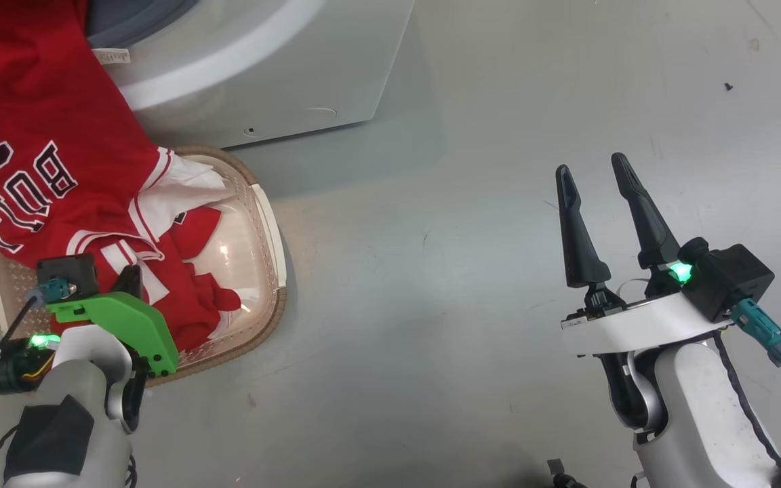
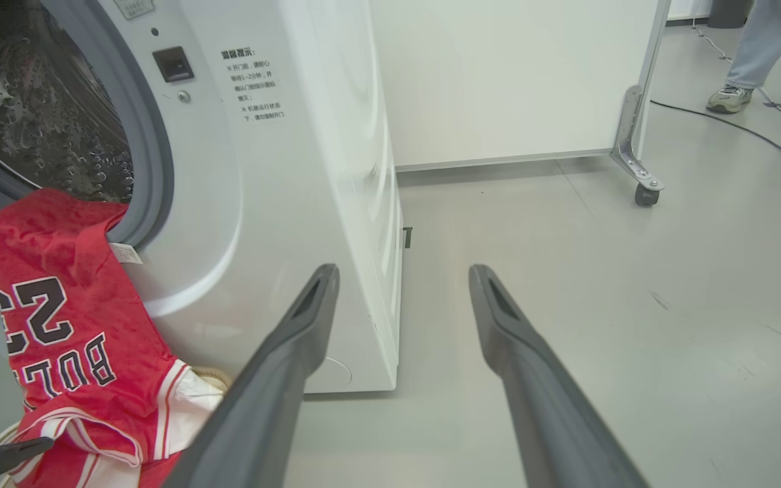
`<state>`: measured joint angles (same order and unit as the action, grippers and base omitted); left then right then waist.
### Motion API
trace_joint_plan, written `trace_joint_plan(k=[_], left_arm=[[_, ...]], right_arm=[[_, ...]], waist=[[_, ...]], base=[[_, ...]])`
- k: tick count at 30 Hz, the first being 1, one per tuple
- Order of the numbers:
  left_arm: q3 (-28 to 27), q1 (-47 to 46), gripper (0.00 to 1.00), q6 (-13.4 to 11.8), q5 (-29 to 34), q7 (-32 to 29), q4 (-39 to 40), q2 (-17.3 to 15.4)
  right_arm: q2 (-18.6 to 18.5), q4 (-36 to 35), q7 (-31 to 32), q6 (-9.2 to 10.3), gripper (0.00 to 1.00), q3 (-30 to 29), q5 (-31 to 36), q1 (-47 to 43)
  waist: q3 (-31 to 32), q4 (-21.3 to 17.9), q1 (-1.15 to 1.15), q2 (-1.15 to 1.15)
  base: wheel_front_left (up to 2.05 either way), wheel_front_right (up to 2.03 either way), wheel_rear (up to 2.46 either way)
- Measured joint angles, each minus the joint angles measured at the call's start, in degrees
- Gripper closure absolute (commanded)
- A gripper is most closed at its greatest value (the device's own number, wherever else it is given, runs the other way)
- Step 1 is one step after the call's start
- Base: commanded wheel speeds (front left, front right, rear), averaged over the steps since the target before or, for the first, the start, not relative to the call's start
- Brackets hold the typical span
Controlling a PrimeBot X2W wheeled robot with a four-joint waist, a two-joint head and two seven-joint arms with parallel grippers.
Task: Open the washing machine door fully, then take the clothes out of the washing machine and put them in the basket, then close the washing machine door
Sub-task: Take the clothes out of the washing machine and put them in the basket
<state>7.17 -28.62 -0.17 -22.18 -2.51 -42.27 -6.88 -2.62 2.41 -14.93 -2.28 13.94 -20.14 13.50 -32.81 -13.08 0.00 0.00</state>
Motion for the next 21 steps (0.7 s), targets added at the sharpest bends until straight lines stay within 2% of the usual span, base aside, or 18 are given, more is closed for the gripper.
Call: trace_joint_plan(k=[1, 11, 21], left_arm=[[0.0, -0.2, 0.0, 0.0, 0.0, 0.1, -0.6, 0.1], [0.1, -0.7, 0.0, 0.6, -0.1, 3.8, -5.1, 0.2], [2.1, -0.9, 0.0, 1.1, 2.4, 11.9, -4.0, 1.3]], right_arm=[[0.0, 0.1, 0.0, 0.0, 0.0, 0.0, 0.0, 0.1], [0.0, 1.7, 0.0, 0.22, 0.0, 0.2, 0.0, 0.2], [0.0, 2.9, 0.0, 0.4, 0.0, -0.7, 0.7, 0.0]], waist=[[0.2, 0.0, 0.0, 0.0], [2.4, 0.5, 0.0, 0.0], [4.8, 2.6, 0.0, 0.0]], base=[[0.0, 0.0, 0.0], [0.0, 0.0, 0.0], [0.0, 0.0, 0.0]])
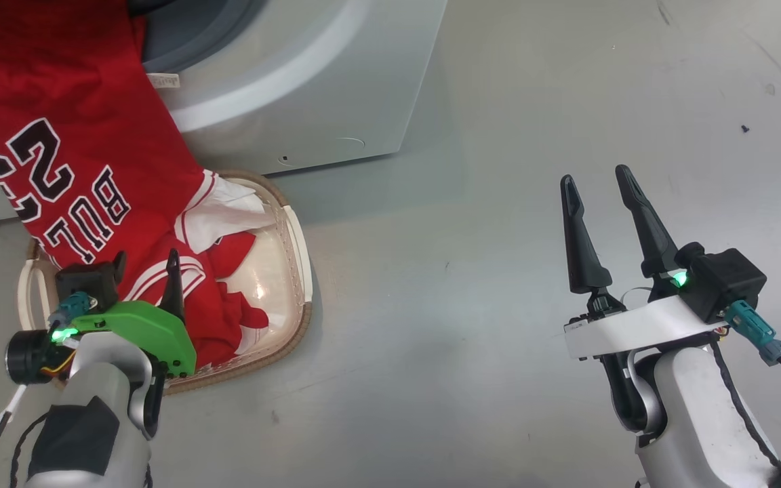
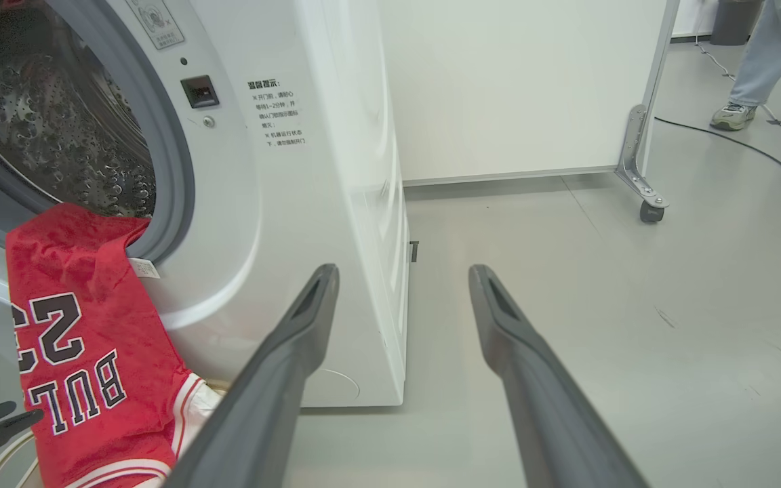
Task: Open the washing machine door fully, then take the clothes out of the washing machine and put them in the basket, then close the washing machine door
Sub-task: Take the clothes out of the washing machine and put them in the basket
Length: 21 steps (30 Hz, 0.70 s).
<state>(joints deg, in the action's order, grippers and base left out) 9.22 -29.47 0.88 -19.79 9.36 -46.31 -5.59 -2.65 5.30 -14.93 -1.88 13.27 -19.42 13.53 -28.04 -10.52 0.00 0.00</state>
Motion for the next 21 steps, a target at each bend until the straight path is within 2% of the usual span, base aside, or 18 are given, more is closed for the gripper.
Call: trace_joint_plan(k=[7, 21], left_arm=[[1.1, 0.0, 0.0, 0.0, 1.1, 4.7, 3.5, 1.4], [1.9, 3.9, 0.0, -0.2, 3.2, 5.1, 14.1, 2.4]], right_arm=[[0.0, 1.6, 0.0, -0.22, 0.0, -0.6, 1.5, -0.3], [0.0, 4.9, 0.0, -0.94, 0.0, -1.5, 2.2, -2.4]], waist=[[1.5, 2.4, 0.0, 0.0], [6.0, 6.7, 0.0, 0.0]], base=[[0.0, 0.0, 0.0], [0.0, 0.0, 0.0]])
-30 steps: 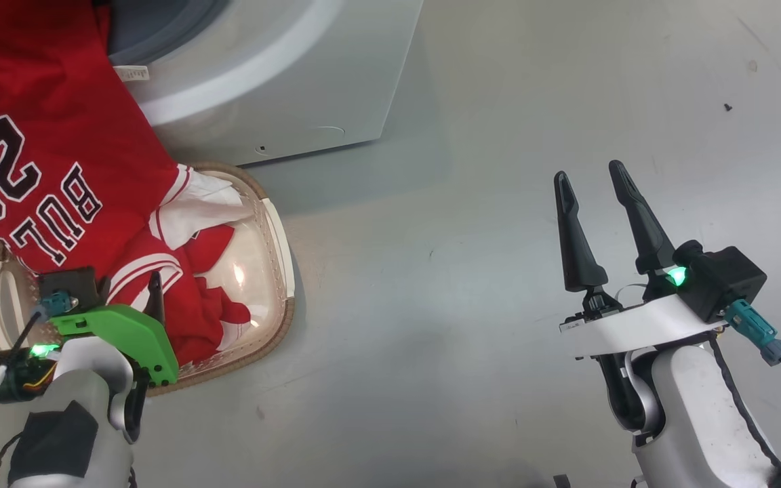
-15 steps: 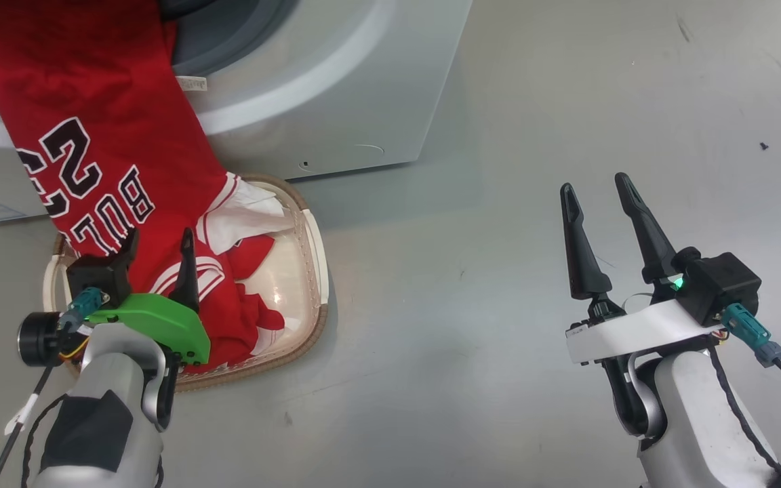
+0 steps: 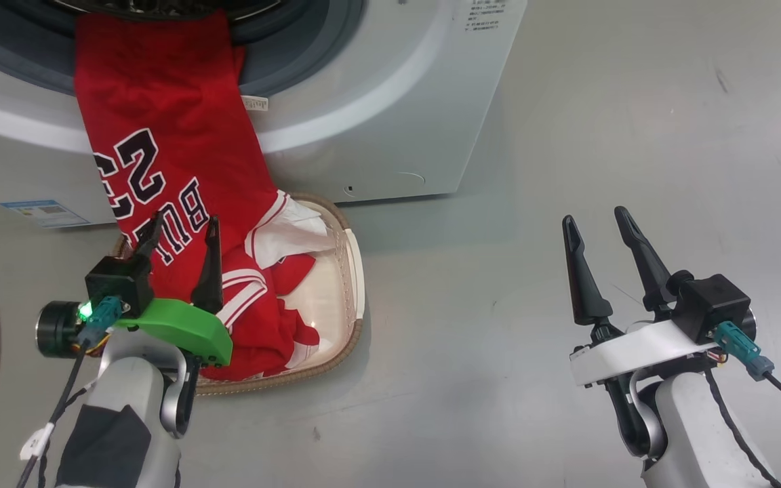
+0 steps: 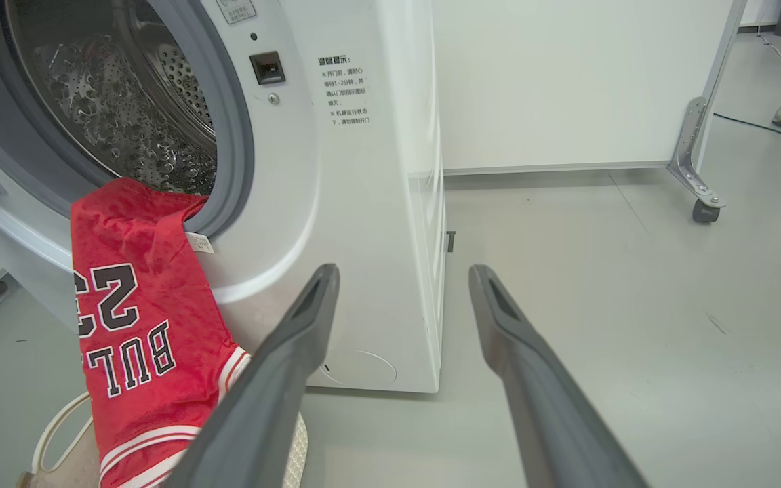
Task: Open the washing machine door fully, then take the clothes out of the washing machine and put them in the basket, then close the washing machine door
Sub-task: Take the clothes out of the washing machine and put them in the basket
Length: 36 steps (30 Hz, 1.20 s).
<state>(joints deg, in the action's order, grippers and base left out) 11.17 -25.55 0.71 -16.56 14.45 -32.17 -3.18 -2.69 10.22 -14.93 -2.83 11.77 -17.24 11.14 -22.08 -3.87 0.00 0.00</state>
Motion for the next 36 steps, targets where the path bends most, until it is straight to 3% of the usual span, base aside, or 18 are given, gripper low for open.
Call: trace_joint_plan(k=[12, 36], left_arm=[[-0.1, 7.7, 0.0, -1.9, 1.1, 0.0, 10.6, 0.1], [1.2, 18.3, 0.0, -3.5, 1.1, 0.0, 19.7, 0.1]], right_arm=[[0.0, 2.1, 0.0, -0.31, 0.0, 0.0, 0.1, -1.3], [0.0, 2.9, 0.0, -0.64, 0.0, -0.4, 0.1, -3.2]], waist=[[3.6, 2.4, 0.0, 0.0], [6.7, 3.0, 0.0, 0.0]], base=[[0.0, 0.0, 0.0], [0.0, 0.0, 0.0]])
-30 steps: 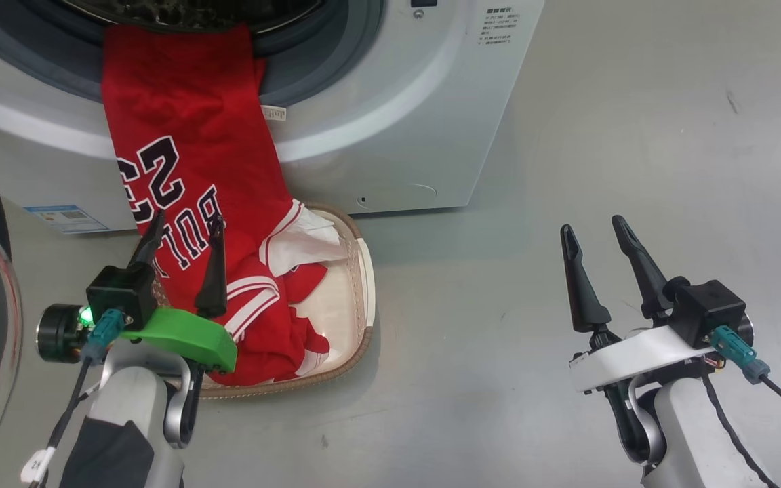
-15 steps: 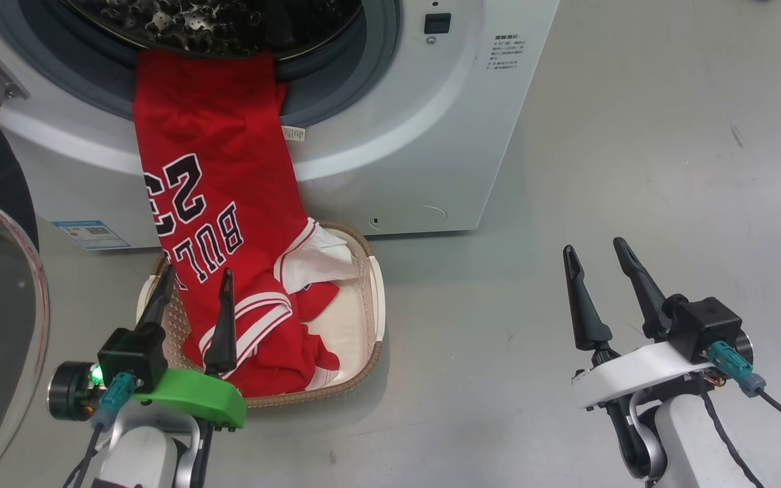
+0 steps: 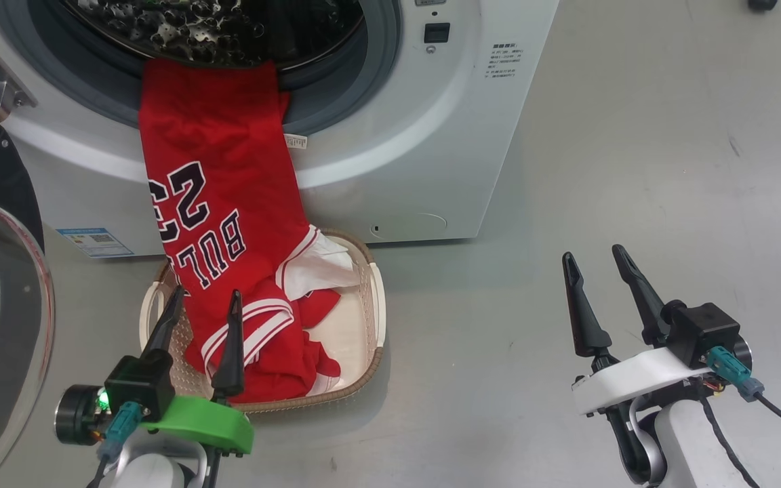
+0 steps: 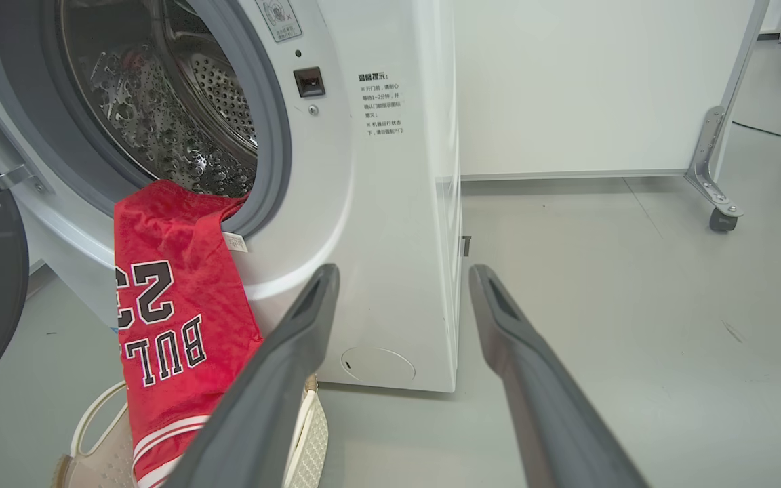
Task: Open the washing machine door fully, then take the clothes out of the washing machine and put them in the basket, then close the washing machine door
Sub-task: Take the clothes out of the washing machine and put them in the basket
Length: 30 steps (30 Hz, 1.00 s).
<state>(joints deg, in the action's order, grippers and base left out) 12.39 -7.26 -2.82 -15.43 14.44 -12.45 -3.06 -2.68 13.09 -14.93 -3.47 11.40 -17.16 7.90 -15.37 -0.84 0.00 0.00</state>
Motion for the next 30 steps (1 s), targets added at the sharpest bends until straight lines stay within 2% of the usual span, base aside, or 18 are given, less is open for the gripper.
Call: trace_joint_plan(k=[18, 24, 30], left_arm=[[0.6, 2.1, 0.0, -0.9, 0.7, -0.5, 4.1, 0.0], [1.5, 1.1, 0.0, -0.8, 0.9, -2.6, 3.8, -0.1], [3.0, -3.0, 0.0, 0.6, 1.4, -6.4, 0.8, -0.5]], right_arm=[[0.0, -0.6, 0.0, -0.01, 0.0, 0.2, 0.0, -0.2], [0.0, -1.5, 0.0, -0.34, 0.0, 1.0, 0.0, 0.2], [0.0, -2.5, 0.0, -0.51, 0.0, 2.4, -0.1, 1.6]], waist=[[-0.8, -0.3, 0.0, 0.0], [-2.6, -0.5, 0.0, 0.0], [-5.1, -1.3, 0.0, 0.0]], base=[[0.0, 0.0, 0.0], [0.0, 0.0, 0.0], [0.0, 0.0, 0.0]])
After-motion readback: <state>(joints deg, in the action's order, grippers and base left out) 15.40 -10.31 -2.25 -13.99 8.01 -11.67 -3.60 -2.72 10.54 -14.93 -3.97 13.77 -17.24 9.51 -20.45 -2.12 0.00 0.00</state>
